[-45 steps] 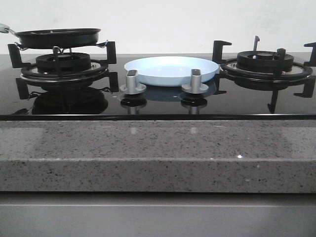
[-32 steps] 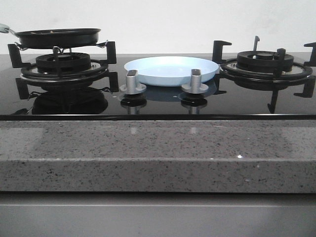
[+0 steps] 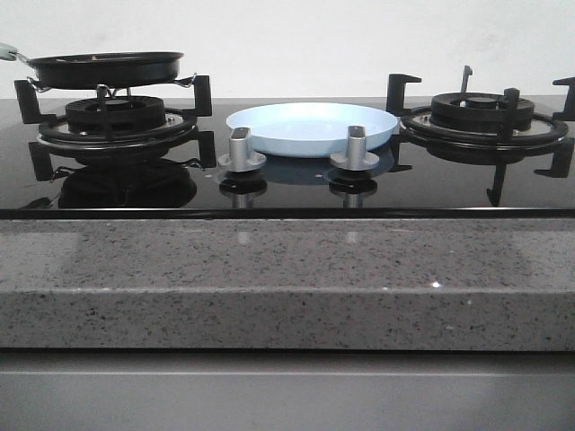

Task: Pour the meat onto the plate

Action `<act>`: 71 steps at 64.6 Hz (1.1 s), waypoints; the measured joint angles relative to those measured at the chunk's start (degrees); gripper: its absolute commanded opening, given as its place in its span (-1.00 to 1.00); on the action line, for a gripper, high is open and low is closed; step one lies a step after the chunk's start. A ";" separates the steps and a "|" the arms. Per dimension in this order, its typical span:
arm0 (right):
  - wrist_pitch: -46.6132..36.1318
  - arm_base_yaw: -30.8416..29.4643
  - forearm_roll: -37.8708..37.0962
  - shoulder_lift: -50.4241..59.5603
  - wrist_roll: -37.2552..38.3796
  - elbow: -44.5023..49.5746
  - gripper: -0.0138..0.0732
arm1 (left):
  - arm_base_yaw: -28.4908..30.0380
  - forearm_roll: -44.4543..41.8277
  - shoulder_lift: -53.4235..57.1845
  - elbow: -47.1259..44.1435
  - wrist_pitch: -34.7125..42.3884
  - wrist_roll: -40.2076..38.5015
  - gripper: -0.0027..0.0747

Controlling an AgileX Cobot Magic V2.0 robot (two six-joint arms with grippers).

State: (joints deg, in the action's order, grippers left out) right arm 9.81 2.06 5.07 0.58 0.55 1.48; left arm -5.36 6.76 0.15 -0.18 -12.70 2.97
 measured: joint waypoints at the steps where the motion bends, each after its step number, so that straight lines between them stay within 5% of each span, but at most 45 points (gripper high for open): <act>1: 0.00 0.00 0.00 0.00 0.00 0.00 -0.82 | 0.00 0.00 0.00 0.00 0.00 0.00 -0.98; 51: 0.00 0.00 0.00 0.00 0.00 0.00 -0.82 | 0.00 0.00 0.00 0.00 0.00 0.00 -0.98; 71: -1.11 0.00 0.00 0.00 0.00 -0.57 -0.82 | 0.00 3.70 0.00 2.10 5.98 0.00 -0.98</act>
State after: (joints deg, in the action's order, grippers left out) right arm 8.70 2.06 5.07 0.58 0.55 0.91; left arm -5.36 10.46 0.15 1.92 -6.72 2.97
